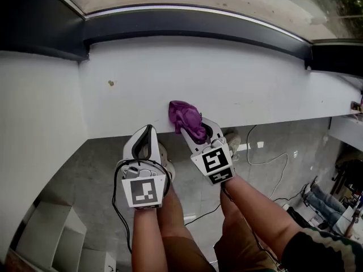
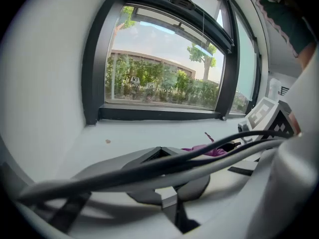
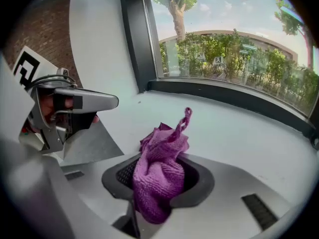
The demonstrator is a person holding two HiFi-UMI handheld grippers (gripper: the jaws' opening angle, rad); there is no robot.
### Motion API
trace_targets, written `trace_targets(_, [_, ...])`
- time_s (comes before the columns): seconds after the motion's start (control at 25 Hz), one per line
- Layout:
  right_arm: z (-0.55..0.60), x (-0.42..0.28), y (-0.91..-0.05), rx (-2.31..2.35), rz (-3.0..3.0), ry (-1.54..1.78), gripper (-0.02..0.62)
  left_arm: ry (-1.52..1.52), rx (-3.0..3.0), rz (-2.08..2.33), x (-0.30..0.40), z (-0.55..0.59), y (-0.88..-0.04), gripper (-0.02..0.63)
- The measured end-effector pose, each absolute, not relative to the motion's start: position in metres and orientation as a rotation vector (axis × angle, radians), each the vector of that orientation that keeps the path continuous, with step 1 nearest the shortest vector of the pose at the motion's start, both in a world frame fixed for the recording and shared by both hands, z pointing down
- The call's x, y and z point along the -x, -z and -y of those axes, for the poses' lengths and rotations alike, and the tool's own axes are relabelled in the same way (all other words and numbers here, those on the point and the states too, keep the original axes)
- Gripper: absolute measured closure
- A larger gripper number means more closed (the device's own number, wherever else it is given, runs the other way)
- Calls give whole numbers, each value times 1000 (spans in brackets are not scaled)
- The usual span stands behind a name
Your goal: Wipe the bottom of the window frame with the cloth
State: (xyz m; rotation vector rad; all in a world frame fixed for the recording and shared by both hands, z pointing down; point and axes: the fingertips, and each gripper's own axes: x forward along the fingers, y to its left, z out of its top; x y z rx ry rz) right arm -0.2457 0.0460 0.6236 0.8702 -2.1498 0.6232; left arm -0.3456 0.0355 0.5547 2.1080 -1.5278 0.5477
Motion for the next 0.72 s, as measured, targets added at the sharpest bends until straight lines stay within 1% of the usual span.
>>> trace_targets(0.4, [-52,330,-622,-722,2184,-606,446,-540,-2000,1666,418,-47,-552,601])
trace_targets(0.72, [-57,370,-620,-649,2195,-566,446,-549,-1970,1720,446,-54,-551,601])
